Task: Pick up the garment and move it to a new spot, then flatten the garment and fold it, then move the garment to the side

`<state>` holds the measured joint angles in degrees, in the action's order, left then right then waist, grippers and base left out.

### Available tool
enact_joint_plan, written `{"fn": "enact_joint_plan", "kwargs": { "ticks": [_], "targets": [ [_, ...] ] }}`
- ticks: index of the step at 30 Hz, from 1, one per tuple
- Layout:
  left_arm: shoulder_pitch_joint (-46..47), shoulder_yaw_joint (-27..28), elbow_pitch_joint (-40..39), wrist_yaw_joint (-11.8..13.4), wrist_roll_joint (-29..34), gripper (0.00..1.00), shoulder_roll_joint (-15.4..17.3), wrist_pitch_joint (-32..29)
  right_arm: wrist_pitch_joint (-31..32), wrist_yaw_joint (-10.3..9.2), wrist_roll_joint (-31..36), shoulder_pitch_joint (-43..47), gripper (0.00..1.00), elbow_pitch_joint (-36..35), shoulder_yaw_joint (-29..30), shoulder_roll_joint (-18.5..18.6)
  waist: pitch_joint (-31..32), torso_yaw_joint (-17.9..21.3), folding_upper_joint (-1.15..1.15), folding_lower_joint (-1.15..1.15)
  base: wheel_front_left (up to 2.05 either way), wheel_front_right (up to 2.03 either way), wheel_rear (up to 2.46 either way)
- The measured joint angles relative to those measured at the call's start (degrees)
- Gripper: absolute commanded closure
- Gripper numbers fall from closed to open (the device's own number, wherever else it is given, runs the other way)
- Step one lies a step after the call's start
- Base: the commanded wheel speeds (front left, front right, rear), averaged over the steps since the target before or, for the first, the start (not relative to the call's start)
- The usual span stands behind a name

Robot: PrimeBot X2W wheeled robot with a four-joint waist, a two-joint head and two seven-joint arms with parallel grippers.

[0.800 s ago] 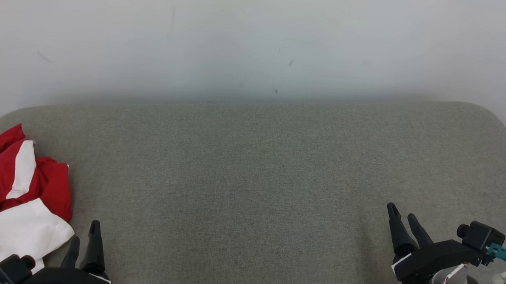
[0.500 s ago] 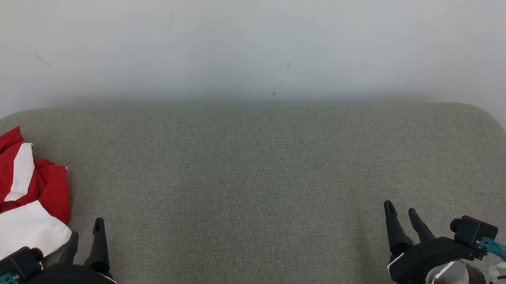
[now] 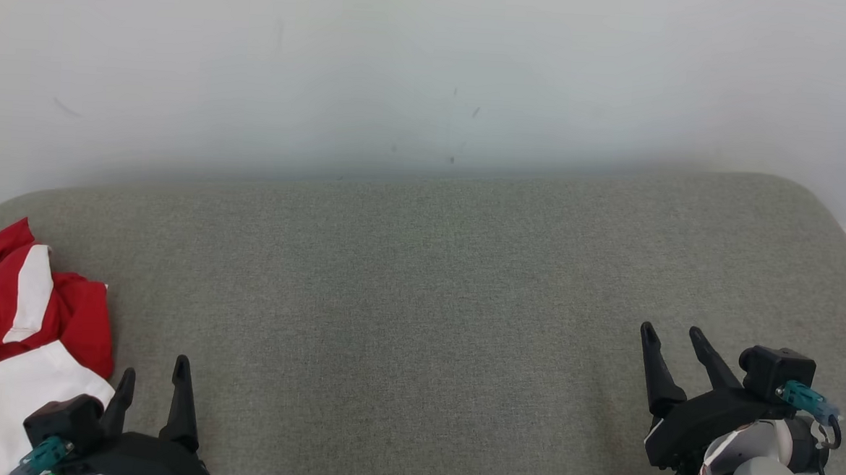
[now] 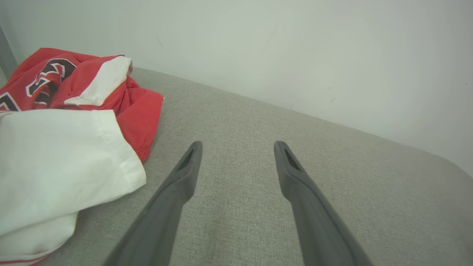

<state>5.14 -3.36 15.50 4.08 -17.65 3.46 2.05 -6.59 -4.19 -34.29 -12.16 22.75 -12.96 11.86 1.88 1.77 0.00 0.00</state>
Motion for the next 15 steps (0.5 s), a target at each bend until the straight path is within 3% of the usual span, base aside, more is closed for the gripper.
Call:
{"fn": "enact_joint_plan", "kwargs": {
  "ticks": [15],
  "targets": [
    [0.1, -2.4, -2.7, 1.0, 14.6, 0.0, 1.8, -0.3, -2.1, -2.22, 11.9, -1.4, 0.0, -0.2, -2.2, 1.0, 0.3, 0.3, 0.0, 0.0, 0.0, 0.0, 0.0]
  ]
}}
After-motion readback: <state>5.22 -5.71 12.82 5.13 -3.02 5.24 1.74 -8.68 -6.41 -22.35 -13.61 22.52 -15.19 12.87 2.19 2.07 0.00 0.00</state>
